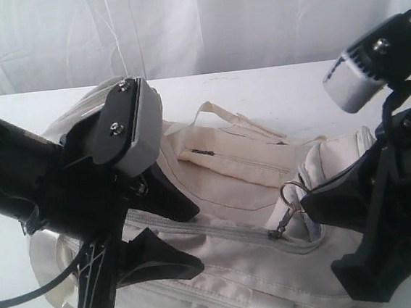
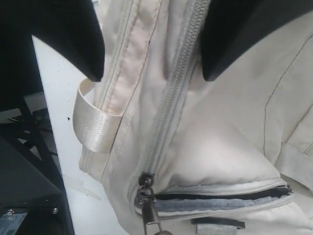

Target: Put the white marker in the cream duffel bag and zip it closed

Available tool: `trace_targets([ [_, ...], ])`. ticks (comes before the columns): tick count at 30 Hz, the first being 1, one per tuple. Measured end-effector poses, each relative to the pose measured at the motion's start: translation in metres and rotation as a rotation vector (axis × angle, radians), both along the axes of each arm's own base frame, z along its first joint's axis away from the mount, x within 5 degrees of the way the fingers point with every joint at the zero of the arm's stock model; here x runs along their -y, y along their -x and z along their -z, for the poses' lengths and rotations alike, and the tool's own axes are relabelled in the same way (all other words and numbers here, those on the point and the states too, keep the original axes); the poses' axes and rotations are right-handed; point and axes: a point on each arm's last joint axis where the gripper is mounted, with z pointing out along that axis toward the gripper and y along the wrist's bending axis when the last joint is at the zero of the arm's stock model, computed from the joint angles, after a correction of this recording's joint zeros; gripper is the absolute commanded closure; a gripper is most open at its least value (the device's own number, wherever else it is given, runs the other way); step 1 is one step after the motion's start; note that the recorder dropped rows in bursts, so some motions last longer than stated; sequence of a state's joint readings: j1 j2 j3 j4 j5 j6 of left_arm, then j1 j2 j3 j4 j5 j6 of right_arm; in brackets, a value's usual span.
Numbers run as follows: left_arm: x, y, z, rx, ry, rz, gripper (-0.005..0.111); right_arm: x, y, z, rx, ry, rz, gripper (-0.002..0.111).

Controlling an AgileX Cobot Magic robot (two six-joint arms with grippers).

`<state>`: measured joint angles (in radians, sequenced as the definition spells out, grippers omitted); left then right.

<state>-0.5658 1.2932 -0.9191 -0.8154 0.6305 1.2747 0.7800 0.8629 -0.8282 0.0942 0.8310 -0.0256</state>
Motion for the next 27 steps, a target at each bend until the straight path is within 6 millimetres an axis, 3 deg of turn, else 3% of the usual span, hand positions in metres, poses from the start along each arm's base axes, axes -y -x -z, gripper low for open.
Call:
trace_targets([
  [4,0.002,-0.006,0.006,0.000,-0.007,-0.014,0.054,0.000,0.000,0.000,-0.003,-0.003,0.000,0.108],
  [11,0.007,-0.011,0.013,-0.030,0.000,-0.036,0.107,0.000,0.000,0.000,-0.007,-0.004,-0.001,0.108],
  [27,0.002,-0.006,0.004,-0.018,0.005,-0.059,0.107,0.012,0.002,0.013,-0.053,0.164,0.033,0.108],
])
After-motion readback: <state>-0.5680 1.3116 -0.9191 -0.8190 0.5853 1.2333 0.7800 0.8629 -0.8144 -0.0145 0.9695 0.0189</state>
